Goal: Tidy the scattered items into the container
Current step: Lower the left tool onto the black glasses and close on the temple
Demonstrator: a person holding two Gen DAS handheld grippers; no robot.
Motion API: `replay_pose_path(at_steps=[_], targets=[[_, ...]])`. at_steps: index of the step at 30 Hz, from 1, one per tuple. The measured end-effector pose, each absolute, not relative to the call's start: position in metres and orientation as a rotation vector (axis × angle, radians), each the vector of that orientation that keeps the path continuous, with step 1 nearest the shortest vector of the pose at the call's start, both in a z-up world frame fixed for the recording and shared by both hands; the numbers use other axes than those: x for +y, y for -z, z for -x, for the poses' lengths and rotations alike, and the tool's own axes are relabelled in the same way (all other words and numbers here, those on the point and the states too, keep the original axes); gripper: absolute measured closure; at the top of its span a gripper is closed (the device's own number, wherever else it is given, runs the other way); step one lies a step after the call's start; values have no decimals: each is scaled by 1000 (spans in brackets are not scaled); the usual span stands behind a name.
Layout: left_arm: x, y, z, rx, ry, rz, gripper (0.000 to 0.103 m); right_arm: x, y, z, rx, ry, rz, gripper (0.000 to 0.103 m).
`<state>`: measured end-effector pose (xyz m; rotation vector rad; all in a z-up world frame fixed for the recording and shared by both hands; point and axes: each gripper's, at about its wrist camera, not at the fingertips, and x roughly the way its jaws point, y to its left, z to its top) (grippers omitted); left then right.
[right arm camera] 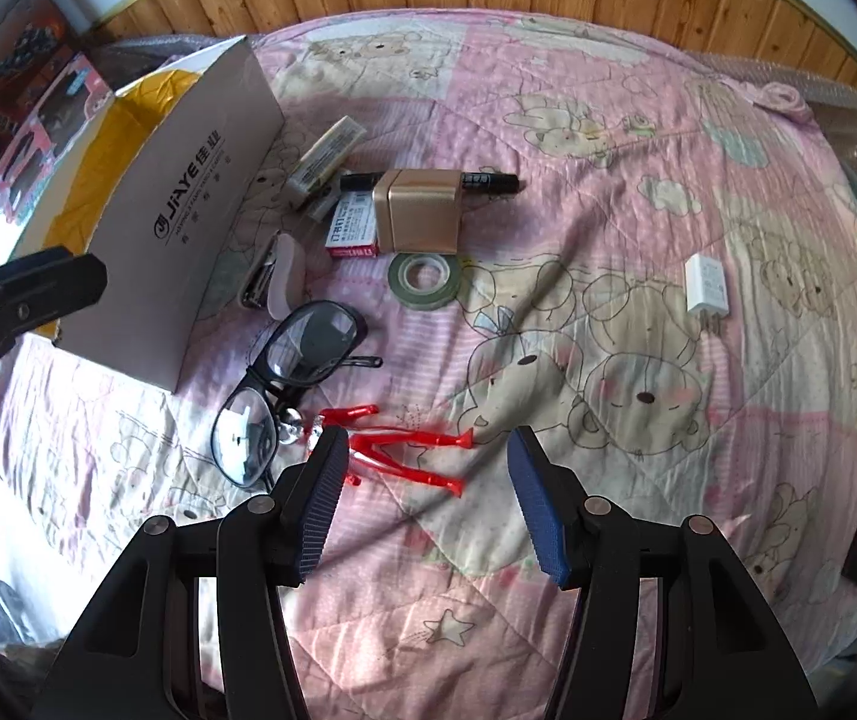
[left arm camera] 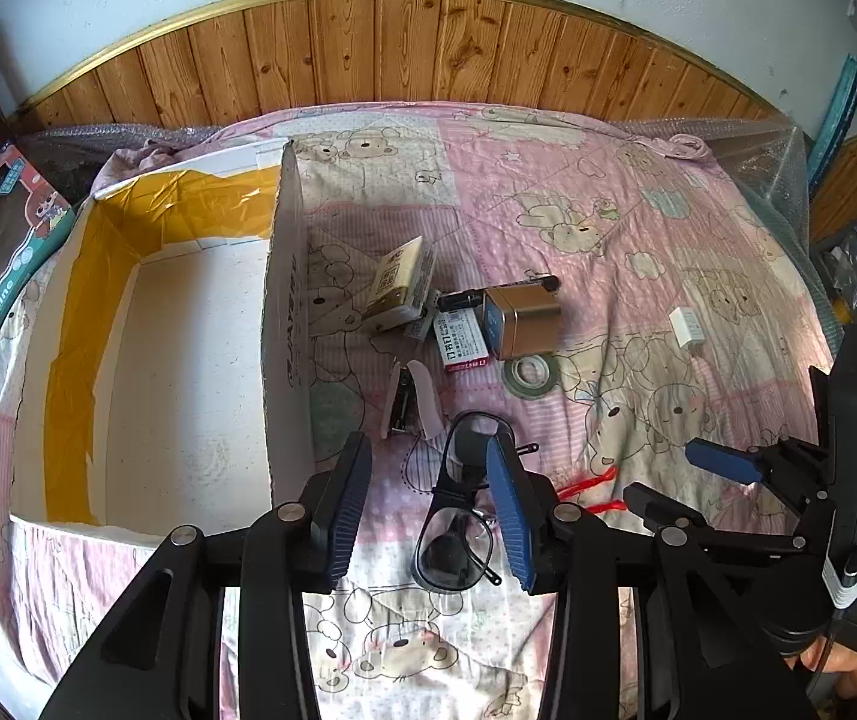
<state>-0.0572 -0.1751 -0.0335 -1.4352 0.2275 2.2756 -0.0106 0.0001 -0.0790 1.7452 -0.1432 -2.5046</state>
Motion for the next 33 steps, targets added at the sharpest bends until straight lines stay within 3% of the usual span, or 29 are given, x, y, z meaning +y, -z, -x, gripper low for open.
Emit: replay_pose_path(at_steps=[14, 21, 29, 33], targets=[[-180, 56, 56, 216, -2223, 1522, 61, -5, 98, 20, -269, 2378, -1808, 44], [-205, 77, 52, 81, -2140, 1572, 61, -13, 133, 30, -242, 2310, -1845, 44], [-204, 113, 31, 70, -2037, 1643, 61, -33, 167, 35, -108, 2264, -1818, 43], [-203, 130, 34, 58, -2010, 1684, 61, -12, 166, 30, -154, 2342, -1847, 58]])
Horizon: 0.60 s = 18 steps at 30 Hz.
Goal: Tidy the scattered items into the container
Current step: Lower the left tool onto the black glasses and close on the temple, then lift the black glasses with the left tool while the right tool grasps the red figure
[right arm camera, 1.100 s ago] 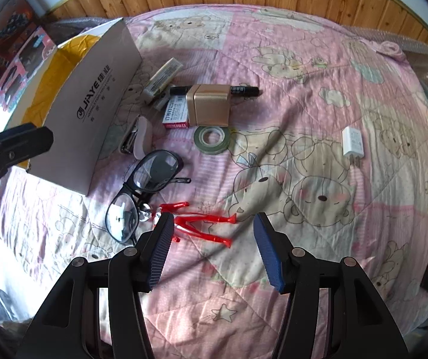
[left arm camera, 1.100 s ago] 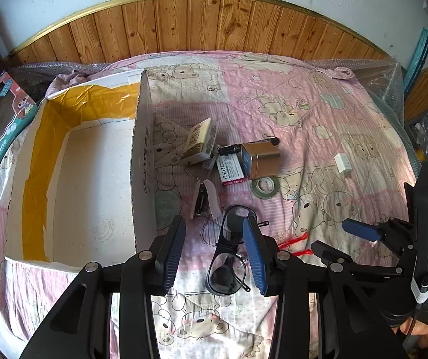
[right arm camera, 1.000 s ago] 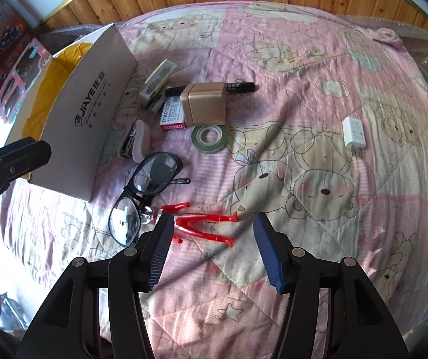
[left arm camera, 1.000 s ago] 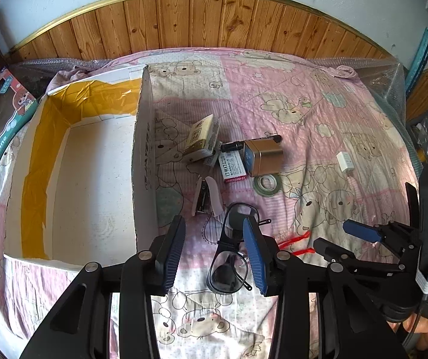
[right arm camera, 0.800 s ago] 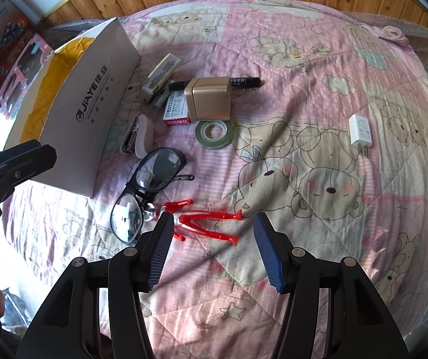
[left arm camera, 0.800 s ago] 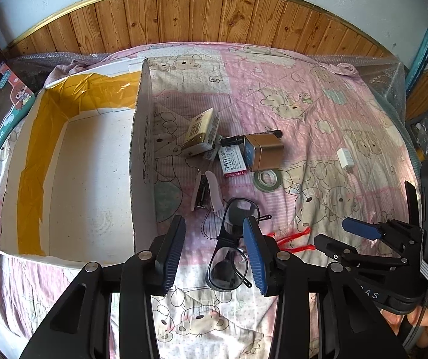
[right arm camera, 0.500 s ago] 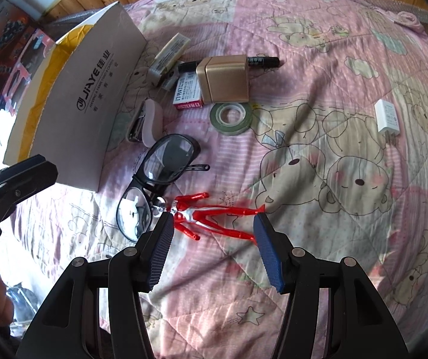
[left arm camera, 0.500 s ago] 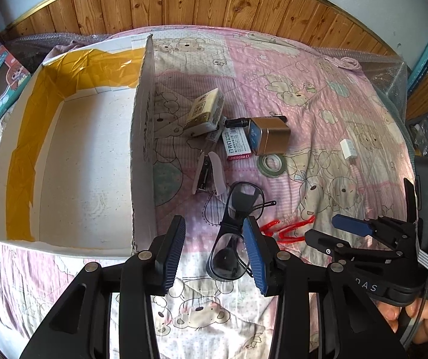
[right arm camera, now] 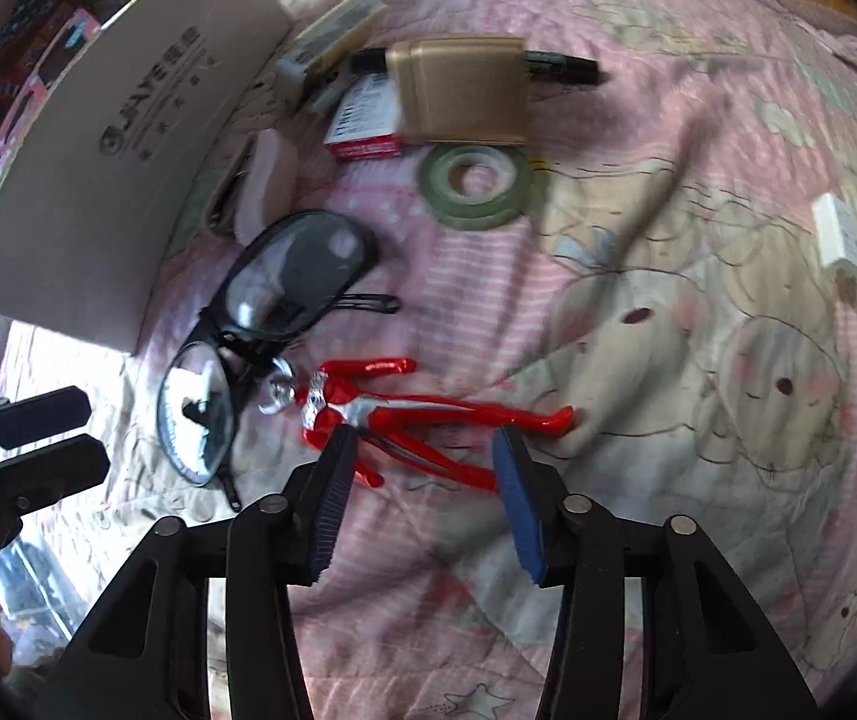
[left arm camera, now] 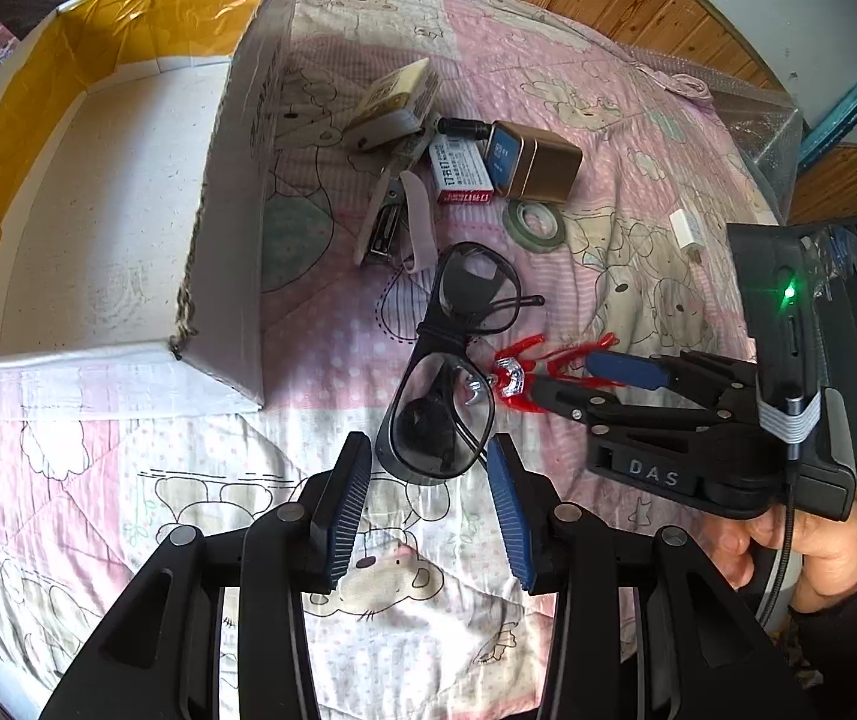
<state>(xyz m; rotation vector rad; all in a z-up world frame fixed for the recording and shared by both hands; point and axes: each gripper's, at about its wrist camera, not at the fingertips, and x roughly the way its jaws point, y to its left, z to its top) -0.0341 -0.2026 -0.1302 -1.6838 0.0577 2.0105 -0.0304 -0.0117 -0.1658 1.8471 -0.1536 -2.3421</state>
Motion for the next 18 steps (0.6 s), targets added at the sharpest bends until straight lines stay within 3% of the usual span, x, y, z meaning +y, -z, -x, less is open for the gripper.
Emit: replay_pose_path(at_steps=[9, 12, 18], targets=[[-171, 171, 45, 133, -2009, 1673, 58, 26, 151, 20, -260, 2425, -1836, 53], [-171, 182, 48, 68, -1951, 1702, 56, 3, 139, 25, -40, 2363, -1724, 50], [-179, 174, 58, 9, -1983, 1674, 57, -27, 162, 25, 606, 2198, -1589, 49]])
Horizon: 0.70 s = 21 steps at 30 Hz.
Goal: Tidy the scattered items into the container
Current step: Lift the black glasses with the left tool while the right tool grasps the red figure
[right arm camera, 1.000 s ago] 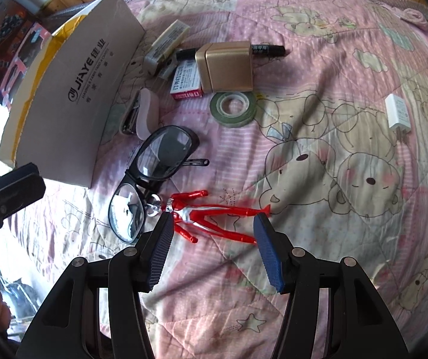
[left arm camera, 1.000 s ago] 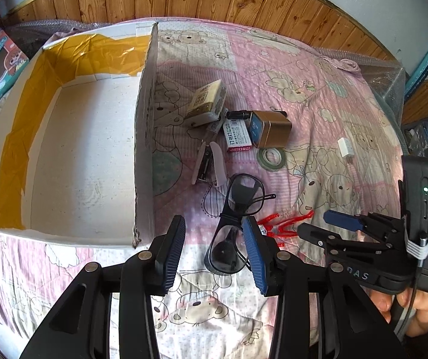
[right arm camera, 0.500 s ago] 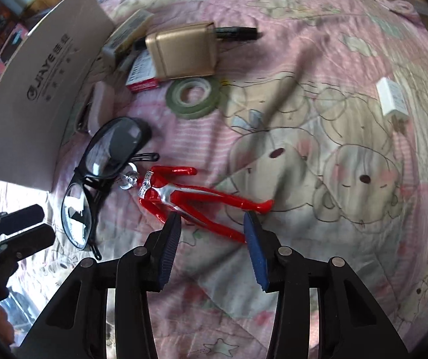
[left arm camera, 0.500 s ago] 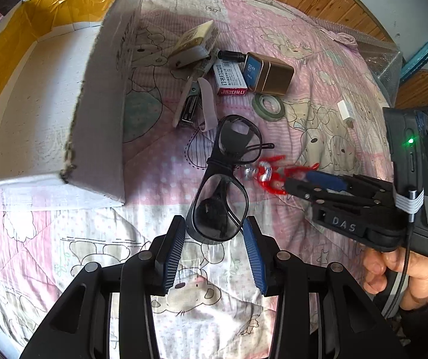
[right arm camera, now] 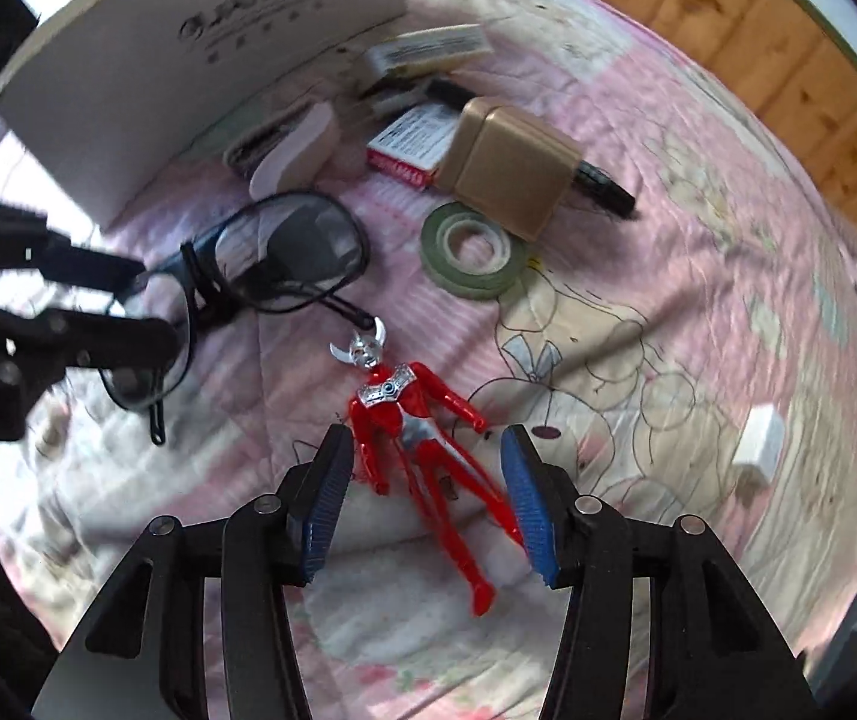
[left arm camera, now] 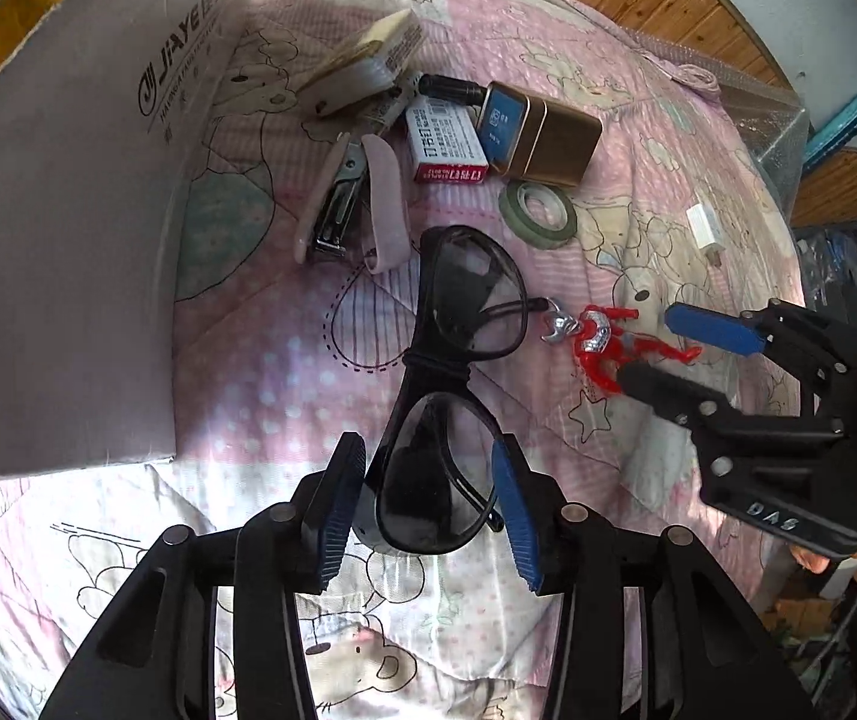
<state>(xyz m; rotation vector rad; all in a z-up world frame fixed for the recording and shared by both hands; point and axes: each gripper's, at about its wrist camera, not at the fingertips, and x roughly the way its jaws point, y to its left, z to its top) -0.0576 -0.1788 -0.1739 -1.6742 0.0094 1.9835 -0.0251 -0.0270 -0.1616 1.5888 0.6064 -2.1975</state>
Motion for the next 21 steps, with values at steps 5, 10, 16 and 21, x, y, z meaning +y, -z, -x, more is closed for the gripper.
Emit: replay_pose_path(at_steps=[5, 10, 16, 21], targets=[[-159, 191, 72, 84, -1981, 1681, 54, -10, 175, 41, 436, 2151, -1599, 51], [-148, 187, 77, 100, -1968, 1632, 71, 21, 171, 46, 92, 2175, -1664, 75], [-141, 175, 79, 66, -1931, 1616, 78, 41, 172, 37, -149, 2180, -1710, 86], [-127, 172, 72, 146, -1939, 1601, 78, 43, 178, 31, -161, 2209, -1700, 82]])
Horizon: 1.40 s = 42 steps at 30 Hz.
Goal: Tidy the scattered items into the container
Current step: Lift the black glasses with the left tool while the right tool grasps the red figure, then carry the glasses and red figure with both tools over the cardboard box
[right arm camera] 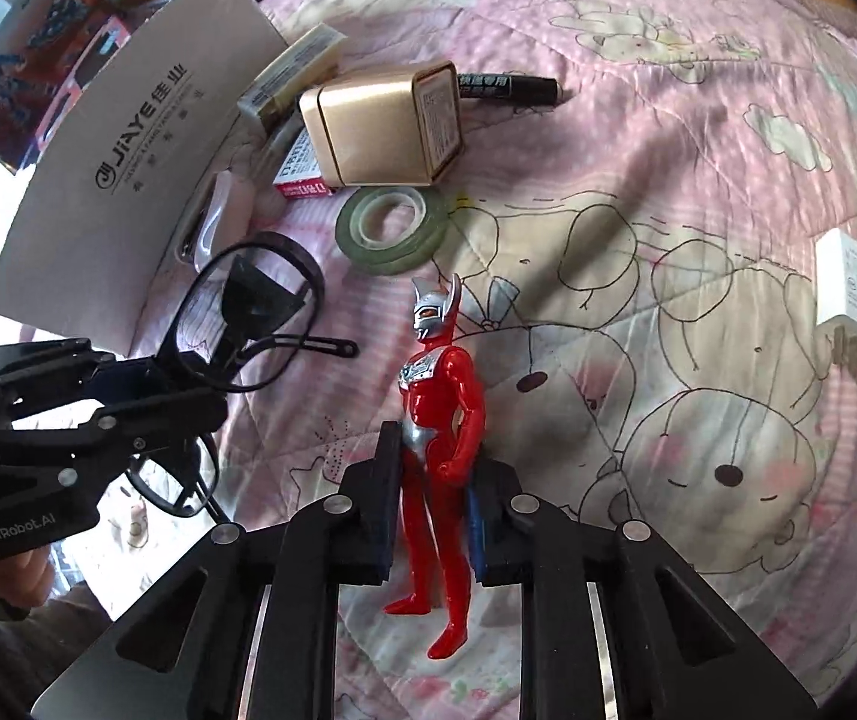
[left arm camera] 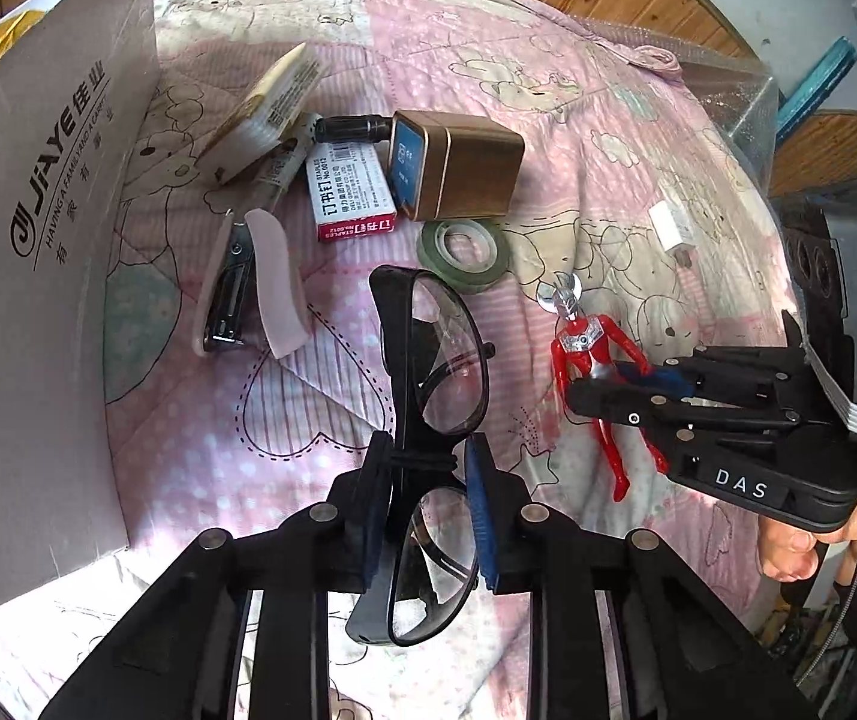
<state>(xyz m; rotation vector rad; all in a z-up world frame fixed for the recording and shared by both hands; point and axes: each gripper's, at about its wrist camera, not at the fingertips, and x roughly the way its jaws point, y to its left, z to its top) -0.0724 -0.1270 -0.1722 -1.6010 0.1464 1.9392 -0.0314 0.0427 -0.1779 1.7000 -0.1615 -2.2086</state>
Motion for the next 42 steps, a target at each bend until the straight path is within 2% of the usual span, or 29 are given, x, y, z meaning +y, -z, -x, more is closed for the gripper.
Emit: replay_pose_path(at_steps=[4, 10, 16, 30, 42], targets=[[-110, 192, 70, 204, -1937, 1648, 67, 37, 179, 27, -148, 2238, -1661, 85], [-106, 181, 71, 172, -1927, 1620, 76, 58, 161, 18, -362, 2261, -1639, 86], [-108, 162, 67, 175, -1903, 1606, 76, 76, 147, 29, -447, 2292, -1630, 86], [-105, 109, 70, 264, -1985, 1488, 76, 80, 117, 19, -461, 2378, -1658, 86], [-131, 76, 73, 160, -2029, 1436, 76, 53, 81, 20, -367, 2404, -1624, 86]])
